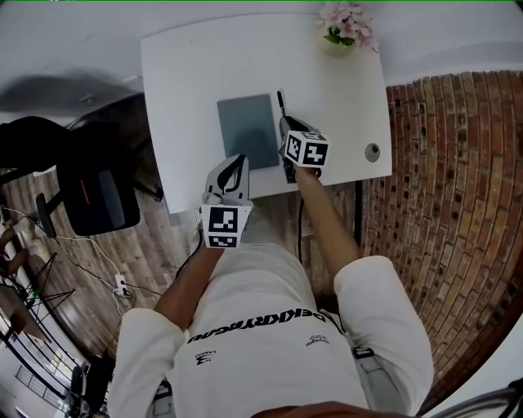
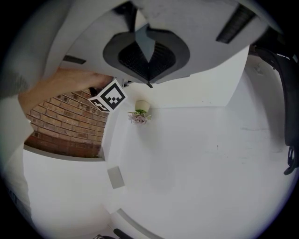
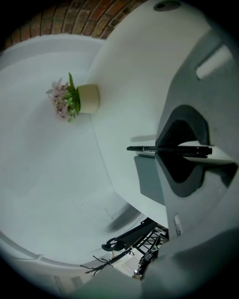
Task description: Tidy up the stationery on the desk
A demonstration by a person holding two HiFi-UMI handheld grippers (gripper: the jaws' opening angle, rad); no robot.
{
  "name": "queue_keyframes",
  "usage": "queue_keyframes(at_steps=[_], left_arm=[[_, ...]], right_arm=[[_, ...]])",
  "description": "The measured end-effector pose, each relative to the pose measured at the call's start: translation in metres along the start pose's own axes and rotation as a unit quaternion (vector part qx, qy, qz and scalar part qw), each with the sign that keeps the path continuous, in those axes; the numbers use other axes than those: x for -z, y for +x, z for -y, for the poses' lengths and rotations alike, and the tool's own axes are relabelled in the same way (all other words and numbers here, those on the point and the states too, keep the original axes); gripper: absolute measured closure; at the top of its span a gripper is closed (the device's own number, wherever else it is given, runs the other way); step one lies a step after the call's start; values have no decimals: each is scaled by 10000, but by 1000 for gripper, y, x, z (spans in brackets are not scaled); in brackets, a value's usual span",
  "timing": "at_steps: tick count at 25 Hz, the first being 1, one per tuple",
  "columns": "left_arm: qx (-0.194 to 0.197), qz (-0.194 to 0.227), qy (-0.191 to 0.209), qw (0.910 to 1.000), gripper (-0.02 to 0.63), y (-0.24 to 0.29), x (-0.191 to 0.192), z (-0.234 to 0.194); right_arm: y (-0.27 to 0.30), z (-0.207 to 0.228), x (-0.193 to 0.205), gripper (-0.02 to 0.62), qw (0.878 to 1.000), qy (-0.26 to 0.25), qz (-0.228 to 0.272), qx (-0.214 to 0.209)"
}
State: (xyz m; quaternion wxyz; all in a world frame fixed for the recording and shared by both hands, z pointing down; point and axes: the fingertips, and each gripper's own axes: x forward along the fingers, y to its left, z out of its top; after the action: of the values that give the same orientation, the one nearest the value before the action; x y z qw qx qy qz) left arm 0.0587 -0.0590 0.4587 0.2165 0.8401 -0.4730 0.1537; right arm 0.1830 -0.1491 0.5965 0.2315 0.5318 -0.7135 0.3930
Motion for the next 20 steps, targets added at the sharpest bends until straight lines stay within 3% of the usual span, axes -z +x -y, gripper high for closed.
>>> queue_keyframes(at_steps=[4, 20], left_arm=[[16, 13, 22, 10000, 607, -4, -2, 0], [-20, 23, 78, 10000, 608, -15, -7, -7]], right_arm=[[0, -1, 18, 552, 9993, 363, -83, -94], [3, 3, 43, 551, 9986, 241, -456, 102]])
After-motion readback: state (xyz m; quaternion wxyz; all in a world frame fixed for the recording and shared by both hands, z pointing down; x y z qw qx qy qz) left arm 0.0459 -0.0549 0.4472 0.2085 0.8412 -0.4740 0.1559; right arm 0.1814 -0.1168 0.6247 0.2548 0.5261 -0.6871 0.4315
